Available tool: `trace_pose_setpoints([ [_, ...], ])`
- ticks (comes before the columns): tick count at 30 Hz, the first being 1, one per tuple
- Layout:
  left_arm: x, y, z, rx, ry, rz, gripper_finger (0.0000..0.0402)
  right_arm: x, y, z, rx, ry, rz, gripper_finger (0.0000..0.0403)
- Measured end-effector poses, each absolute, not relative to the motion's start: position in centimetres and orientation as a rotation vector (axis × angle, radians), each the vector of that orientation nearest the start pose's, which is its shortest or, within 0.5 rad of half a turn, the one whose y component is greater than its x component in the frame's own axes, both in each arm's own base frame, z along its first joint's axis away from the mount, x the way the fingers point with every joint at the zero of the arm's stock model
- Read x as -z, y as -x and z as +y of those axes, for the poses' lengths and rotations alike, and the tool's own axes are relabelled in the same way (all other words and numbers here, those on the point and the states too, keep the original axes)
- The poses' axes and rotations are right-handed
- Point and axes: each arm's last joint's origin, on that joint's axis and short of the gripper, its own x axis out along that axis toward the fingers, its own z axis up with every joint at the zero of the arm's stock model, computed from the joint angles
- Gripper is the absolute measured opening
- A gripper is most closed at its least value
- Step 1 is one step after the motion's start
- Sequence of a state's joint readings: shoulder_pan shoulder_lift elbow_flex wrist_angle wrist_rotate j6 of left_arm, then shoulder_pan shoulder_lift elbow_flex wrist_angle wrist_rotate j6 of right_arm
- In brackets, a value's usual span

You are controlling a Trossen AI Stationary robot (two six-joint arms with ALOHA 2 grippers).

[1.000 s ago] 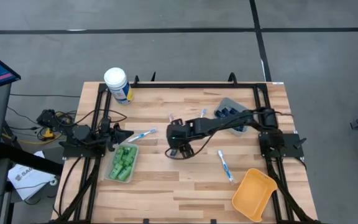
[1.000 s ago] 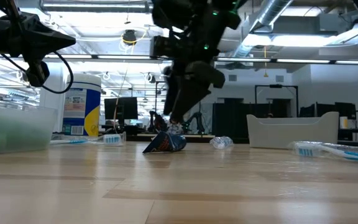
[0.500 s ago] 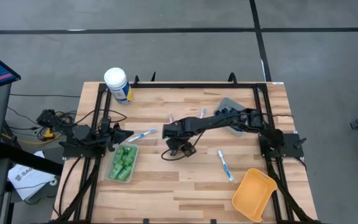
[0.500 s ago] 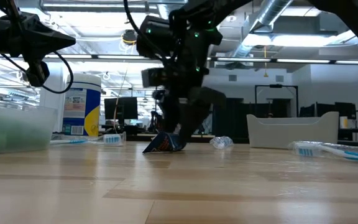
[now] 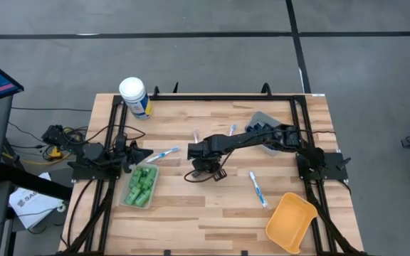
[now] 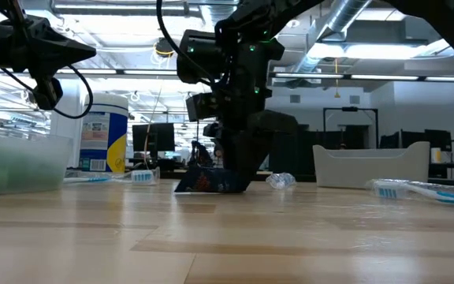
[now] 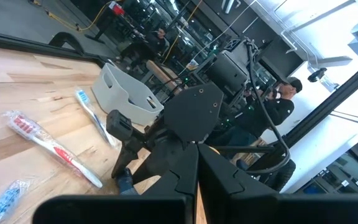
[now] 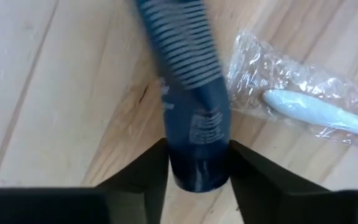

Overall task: Pick & Place Travel size toiletries
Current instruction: Put the blue shave cream tube into the gray bin

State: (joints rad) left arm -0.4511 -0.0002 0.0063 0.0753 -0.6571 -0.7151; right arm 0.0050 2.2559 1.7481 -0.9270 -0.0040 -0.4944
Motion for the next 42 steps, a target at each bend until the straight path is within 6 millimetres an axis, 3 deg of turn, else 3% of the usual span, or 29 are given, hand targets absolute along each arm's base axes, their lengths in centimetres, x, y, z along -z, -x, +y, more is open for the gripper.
trace_pose_setpoints([
  [4, -17.2, -9.0, -2.4, -0.173, 0.755, -0.141, 0.0002, -14.6, -44.3, 0.3, -0.339, 0.38, 1.407, 0.0114],
  [11, -17.2, -9.0, -2.4, -0.173, 0.755, -0.141, 0.0002, -15.2, -44.0, 0.7, -0.315, 0.312, 1.422, 0.0117],
  [17, -17.2, -9.0, -2.4, -0.173, 0.755, -0.141, 0.0002, -21.2, -42.5, 0.5, -0.258, 0.169, 1.298, 0.0115],
  [21, -17.2, -9.0, -2.4, -0.173, 0.755, -0.141, 0.0002, -24.8, -40.1, -2.0, -0.11, 0.041, 1.24, 0.0115],
  [24, -17.2, -9.0, -2.4, -0.173, 0.755, -0.141, 0.0002, -25.8, -37.1, -4.3, 0.071, -0.062, 1.251, 0.0117],
  [29, -17.2, -9.0, -2.4, -0.173, 0.755, -0.141, 0.0002, -25.8, -30.7, -6.7, 0.41, -0.25, 1.282, 0.0117],
  [33, -17.2, -9.0, -2.4, -0.173, 0.755, -0.141, 0.0002, -24.7, -26.1, -7.1, 0.627, -0.397, 1.31, 0.0118],
  [37, -17.2, -9.0, -2.4, -0.173, 0.755, -0.141, 0.0002, -23.6, -23.0, -6.9, 0.754, -0.527, 1.312, 0.0119],
  [42, -17.2, -9.0, -2.4, -0.173, 0.755, -0.141, 0.0002, -22.2, -20.7, -6.9, 0.877, -0.627, 1.359, 0.0119],
])
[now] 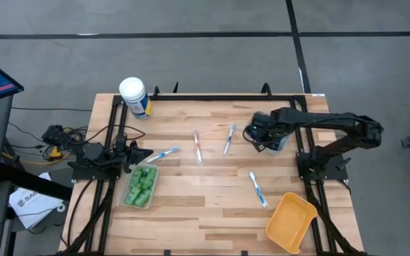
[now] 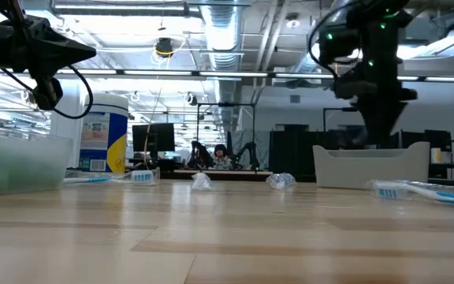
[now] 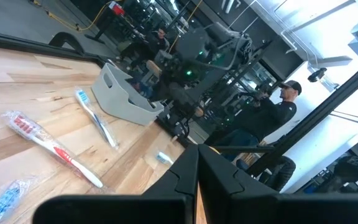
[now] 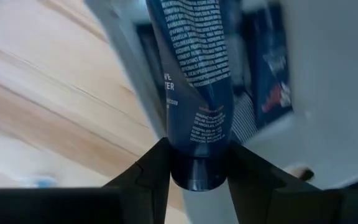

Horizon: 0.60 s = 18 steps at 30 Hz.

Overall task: Pick & Place Travel size toiletries
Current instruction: Put the blue shave cream tube into the gray bin, then put the blue toothbrush into the yellow bin

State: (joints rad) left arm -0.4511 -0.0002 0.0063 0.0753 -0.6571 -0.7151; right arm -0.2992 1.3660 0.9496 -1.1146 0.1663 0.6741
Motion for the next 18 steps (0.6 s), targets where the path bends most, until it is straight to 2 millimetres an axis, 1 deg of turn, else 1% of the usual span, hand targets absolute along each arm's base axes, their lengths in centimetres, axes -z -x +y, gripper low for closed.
trace_pose_setpoints([
  [4, -17.2, -9.0, -2.4, -0.173, 0.755, -0.141, 0.0002, -21.0, -19.9, -7.0, 0.906, -0.645, 1.418, 0.0119],
  [10, -17.2, -9.0, -2.4, -0.172, 0.755, -0.141, 0.0002, -19.4, -20.1, -7.4, 0.93, -0.638, 1.522, 0.0123],
  [13, -17.2, -9.0, -2.4, -0.173, 0.755, -0.141, 0.0002, -18.6, -20.5, -7.5, 0.924, -0.621, 1.569, 0.014],
  [18, -17.2, -9.0, -2.4, -0.173, 0.755, -0.141, 0.0002, -18.0, -20.7, -7.6, 0.924, -0.603, 1.601, 0.0188],
])
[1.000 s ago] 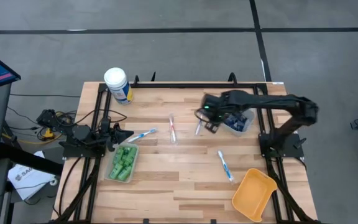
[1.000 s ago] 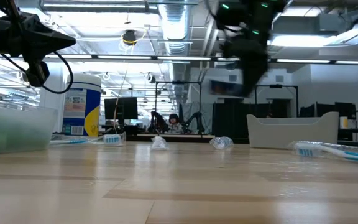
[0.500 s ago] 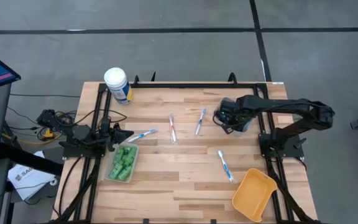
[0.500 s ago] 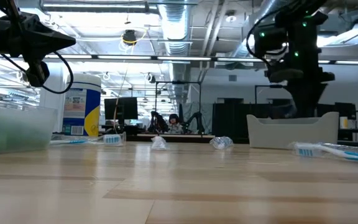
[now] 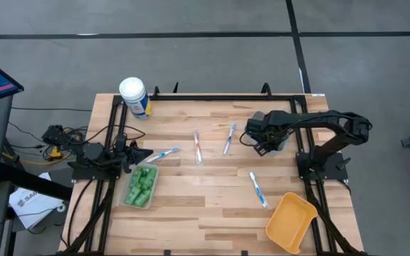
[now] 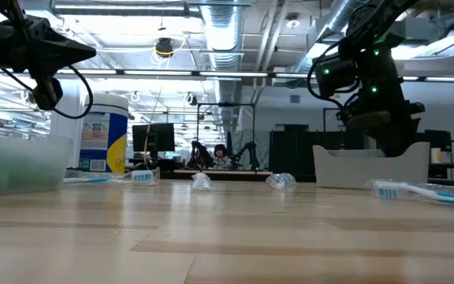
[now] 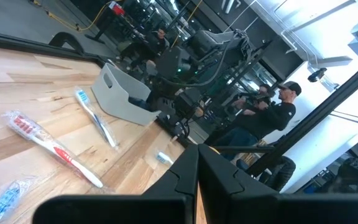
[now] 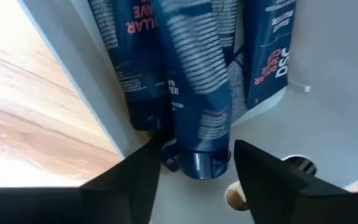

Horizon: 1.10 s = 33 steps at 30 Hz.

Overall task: Pick & Place Travel size toiletries
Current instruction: Put the blue toothbrush into the yellow bin

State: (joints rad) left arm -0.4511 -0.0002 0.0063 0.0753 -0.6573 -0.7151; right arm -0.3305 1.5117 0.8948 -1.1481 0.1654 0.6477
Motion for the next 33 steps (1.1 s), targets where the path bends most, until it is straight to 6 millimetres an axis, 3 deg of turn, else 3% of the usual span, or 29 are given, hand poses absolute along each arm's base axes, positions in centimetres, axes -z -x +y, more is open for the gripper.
trace_pose_setpoints([
  [6, -17.2, -9.0, -2.4, -0.172, 0.755, -0.141, 0.0002, -19.2, -20.6, -7.6, 0.928, -0.595, 1.548, 0.0245],
  [12, -17.2, -9.0, -2.4, -0.173, 0.755, -0.141, 0.0002, -23.9, -21.1, -7.2, 0.909, -0.638, 1.337, 0.0259],
  [16, -17.2, -9.0, -2.4, -0.173, 0.755, -0.141, 0.0002, -26.8, -22.0, -5.7, 0.868, -0.69, 1.193, 0.026],
  [19, -17.2, -9.0, -2.4, -0.173, 0.755, -0.141, 0.0002, -27.7, -22.8, -3.6, 0.814, -0.726, 1.168, 0.026],
  [28, -17.2, -9.0, -2.4, -0.173, 0.755, -0.141, 0.0002, -24.1, -25.8, 4.3, 0.742, -0.725, 1.314, 0.026],
  [33, -17.2, -9.0, -2.4, -0.173, 0.755, -0.141, 0.0002, -21.4, -27.3, 7.2, 0.687, -0.718, 1.379, 0.026],
])
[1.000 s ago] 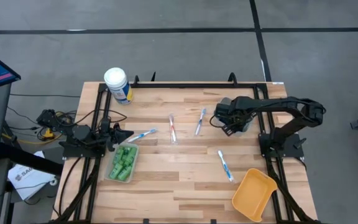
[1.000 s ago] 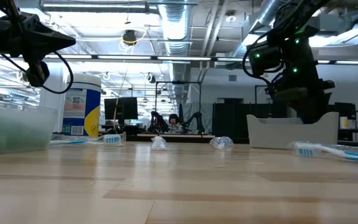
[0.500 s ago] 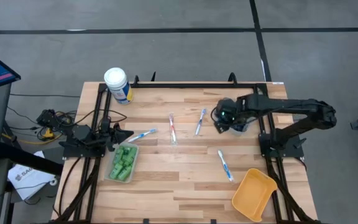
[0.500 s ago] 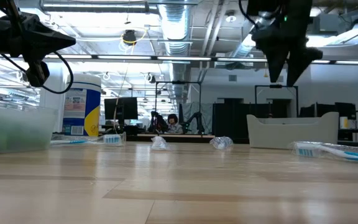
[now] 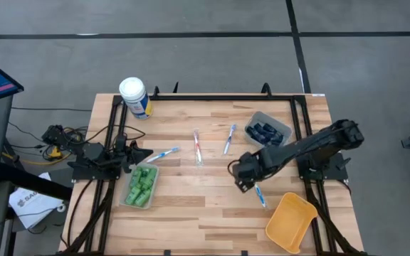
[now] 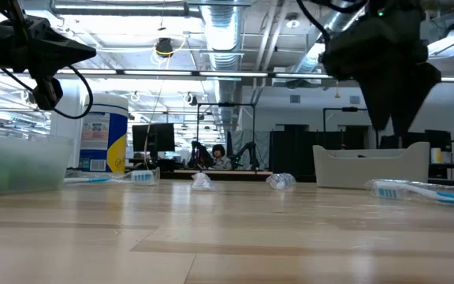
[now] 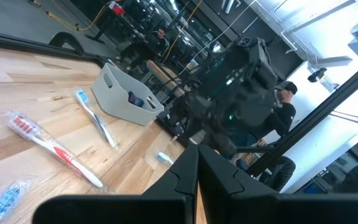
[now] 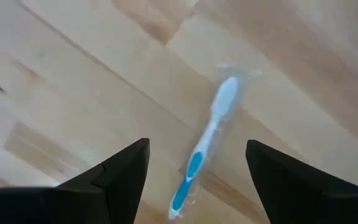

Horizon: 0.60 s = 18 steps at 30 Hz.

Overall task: Pick & Place Travel size toiletries
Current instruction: Put the blue toothbrush into the yellow bin

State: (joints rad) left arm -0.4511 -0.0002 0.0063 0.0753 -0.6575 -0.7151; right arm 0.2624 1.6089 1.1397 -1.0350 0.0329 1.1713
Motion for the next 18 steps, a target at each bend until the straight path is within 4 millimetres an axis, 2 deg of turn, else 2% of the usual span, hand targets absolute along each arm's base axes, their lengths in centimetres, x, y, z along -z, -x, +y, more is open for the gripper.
trace_pose_setpoints([
  [6, -17.2, -9.0, -2.4, -0.173, 0.755, -0.141, 0.0002, -18.8, -28.3, 7.8, 0.692, -0.679, 1.463, 0.026],
  [10, -17.2, -9.0, -2.4, -0.173, 0.755, -0.141, 0.0002, -17.3, -28.3, 6.9, 0.7, -0.671, 1.498, 0.026],
  [18, -17.2, -9.0, -2.4, -0.173, 0.755, -0.141, 0.0002, -14.4, -27.1, 5.3, 0.672, -0.771, 1.478, 0.0259],
])
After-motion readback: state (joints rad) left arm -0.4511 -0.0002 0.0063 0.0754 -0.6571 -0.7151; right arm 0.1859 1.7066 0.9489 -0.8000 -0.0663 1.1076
